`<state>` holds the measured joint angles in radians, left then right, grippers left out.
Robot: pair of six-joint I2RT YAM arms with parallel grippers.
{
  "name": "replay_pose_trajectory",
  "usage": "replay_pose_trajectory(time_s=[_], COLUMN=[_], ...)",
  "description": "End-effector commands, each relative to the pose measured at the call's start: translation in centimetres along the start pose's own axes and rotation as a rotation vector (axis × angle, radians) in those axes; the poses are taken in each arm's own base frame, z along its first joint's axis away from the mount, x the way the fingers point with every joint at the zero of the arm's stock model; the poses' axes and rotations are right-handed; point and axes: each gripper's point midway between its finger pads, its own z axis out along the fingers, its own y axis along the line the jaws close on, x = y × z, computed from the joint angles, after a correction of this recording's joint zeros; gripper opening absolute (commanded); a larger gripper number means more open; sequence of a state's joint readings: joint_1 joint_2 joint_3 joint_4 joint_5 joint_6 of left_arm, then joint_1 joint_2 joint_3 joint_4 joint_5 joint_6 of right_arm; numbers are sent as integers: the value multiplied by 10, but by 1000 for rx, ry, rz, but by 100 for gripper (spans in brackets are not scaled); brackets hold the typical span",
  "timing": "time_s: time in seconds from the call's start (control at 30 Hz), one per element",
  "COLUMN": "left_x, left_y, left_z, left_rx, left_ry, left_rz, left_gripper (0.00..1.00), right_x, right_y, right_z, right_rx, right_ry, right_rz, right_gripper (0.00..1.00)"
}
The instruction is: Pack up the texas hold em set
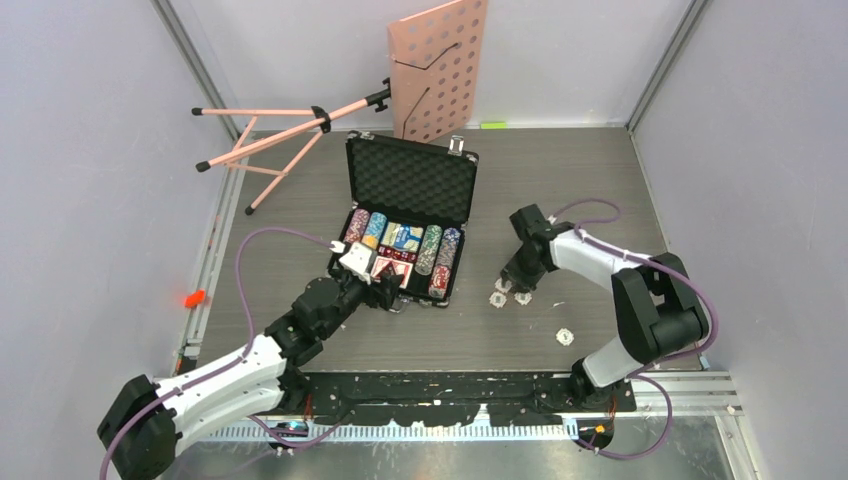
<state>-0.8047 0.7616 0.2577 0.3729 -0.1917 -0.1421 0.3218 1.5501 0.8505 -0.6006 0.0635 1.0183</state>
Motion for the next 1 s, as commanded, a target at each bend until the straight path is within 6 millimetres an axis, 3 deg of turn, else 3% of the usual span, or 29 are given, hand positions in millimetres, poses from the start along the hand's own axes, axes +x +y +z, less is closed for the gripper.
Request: replay_pose_trajectory(time_s=[0.0, 0.07, 0.17, 0.27, 0.47, 0.6, 0.77, 0.97], left_x=[-12, -11, -11, -12, -13, -11, -12, -11], left_y=[2, 1, 1, 1, -5, -5, -5, -5], left_z=[4, 4, 4, 4, 2, 2, 1, 1], left_rx=[-19, -17, -15, -15, 11, 9, 9, 10], left_ry=[-29, -24, -20, -22, -19, -10, -9, -4], left_rz=[-8, -8, -10, -14, -52, -58, -53, -49], left_gripper=[77, 77, 77, 78, 81, 90, 99, 100], right_x=[25, 15, -3, -6, 7, 10, 17, 26], right_y=[11, 13, 16, 16, 26, 27, 27, 26], right_z=[-15, -28, -46, -53, -48, -41, -28, -11], right_rx=[-48, -44, -35, -47, -42, 10, 28, 73], right_ry=[49, 6, -65, -78, -74, -87, -80, -58], right_rz=[50, 13, -49, -84, -156, -208, -239, -271], right_gripper=[35, 37, 50, 60, 64, 72, 72, 69])
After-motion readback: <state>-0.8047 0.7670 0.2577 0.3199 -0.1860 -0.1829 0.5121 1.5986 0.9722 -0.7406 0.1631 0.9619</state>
